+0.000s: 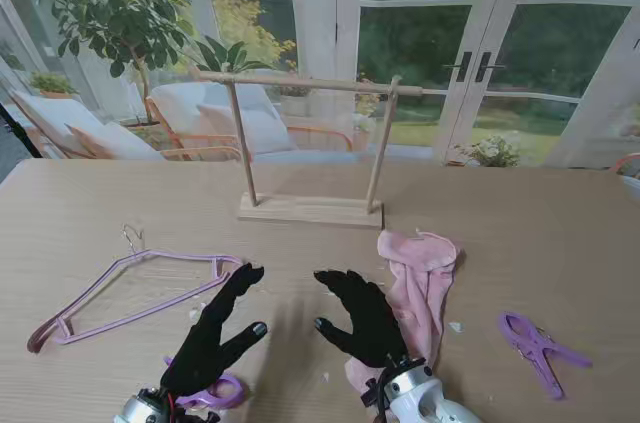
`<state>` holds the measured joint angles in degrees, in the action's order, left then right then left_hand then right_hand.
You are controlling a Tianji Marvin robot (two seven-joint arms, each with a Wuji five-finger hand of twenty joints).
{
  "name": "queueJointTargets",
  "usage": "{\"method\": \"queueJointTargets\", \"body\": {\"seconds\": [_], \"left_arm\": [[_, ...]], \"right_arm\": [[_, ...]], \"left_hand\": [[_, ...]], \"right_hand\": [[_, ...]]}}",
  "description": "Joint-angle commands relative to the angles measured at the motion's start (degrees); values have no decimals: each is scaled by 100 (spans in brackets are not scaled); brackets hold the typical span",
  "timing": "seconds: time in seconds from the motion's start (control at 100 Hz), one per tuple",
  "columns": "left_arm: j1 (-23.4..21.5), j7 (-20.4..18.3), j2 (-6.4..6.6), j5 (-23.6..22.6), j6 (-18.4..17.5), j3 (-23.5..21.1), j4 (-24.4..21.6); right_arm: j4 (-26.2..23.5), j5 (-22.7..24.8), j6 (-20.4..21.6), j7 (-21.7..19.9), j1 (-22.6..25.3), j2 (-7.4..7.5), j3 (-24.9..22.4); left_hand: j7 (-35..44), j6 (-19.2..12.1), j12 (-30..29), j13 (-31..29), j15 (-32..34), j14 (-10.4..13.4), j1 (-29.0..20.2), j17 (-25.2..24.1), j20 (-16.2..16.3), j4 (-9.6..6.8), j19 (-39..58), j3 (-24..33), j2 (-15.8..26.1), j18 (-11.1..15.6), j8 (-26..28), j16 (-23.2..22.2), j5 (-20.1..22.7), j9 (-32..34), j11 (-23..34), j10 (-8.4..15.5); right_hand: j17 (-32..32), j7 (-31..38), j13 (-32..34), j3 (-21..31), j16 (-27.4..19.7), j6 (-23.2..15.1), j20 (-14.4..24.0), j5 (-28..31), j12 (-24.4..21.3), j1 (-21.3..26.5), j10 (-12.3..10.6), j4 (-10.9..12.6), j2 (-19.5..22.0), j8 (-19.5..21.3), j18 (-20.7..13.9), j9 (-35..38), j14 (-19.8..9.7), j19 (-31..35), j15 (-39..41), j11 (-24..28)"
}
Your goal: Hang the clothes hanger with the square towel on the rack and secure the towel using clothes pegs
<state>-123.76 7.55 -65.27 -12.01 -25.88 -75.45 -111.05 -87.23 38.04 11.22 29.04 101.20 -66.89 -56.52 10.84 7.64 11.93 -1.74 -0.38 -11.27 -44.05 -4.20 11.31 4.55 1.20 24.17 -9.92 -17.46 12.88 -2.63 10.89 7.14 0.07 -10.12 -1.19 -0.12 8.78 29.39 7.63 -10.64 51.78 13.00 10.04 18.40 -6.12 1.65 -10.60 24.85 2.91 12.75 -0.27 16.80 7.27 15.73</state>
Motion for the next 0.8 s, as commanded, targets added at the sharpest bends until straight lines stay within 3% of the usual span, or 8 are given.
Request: {"method": "queueJointTargets", "body": {"seconds": [0.0,0.54,0.61,0.66,0.79], "left_arm": [[-77,-70,-6,1,-60,-8,-49],[-118,-80,-26,86,113,-208,-191],[-175,-44,-39,-28,185,-418,-275],[-205,-60,-41,-140,299,-638,-343],[-141,-304,-45,-110,898,-1255,-511]], "right_arm": [[-45,11,-46,-58,55,-55,33],[-76,-88,-85,55,95,-101,-41],[-130,-71,-75,61,132,-96,-77],[-160,-59,-57,101,155,-102,-96],[-249,2,-12,210,252,-105,-162]], "left_hand": [[61,-147,58,140,-90,115,85,12,-98,-113,-137,81,-86,117,-34,-58,126,-118,0,256],[134,-2,167,117,-24,-6,27,-3,100,-158,-49,634,-345,34,4,-440,355,65,370,76],[151,87,257,113,68,-118,165,-72,485,-151,179,825,-450,-68,12,-779,542,171,694,-38],[196,169,345,110,166,-227,264,-141,952,-141,381,911,-498,-158,62,-1169,653,264,983,-99],[241,299,478,120,336,-373,264,-256,1930,-115,732,1024,-638,-264,186,-1878,763,470,1289,-224]], "right_hand": [[-14,-55,-201,48,21,-3,-2494,33,25,89,-160,-162,6,-34,-148,-152,-216,-176,26,14],[48,-30,-179,26,83,6,-2464,129,109,151,-134,-159,-2,-15,-141,-140,-198,-184,152,197],[56,-29,-184,20,91,11,-2460,137,118,151,-125,-158,1,-12,-134,-146,-189,-183,166,217],[60,-25,-181,21,95,12,-2457,150,124,162,-124,-156,-9,-8,-132,-143,-194,-184,173,231],[84,-19,-167,19,112,16,-2448,177,144,174,-117,-153,-19,3,-109,-139,-178,-177,207,278]]}}
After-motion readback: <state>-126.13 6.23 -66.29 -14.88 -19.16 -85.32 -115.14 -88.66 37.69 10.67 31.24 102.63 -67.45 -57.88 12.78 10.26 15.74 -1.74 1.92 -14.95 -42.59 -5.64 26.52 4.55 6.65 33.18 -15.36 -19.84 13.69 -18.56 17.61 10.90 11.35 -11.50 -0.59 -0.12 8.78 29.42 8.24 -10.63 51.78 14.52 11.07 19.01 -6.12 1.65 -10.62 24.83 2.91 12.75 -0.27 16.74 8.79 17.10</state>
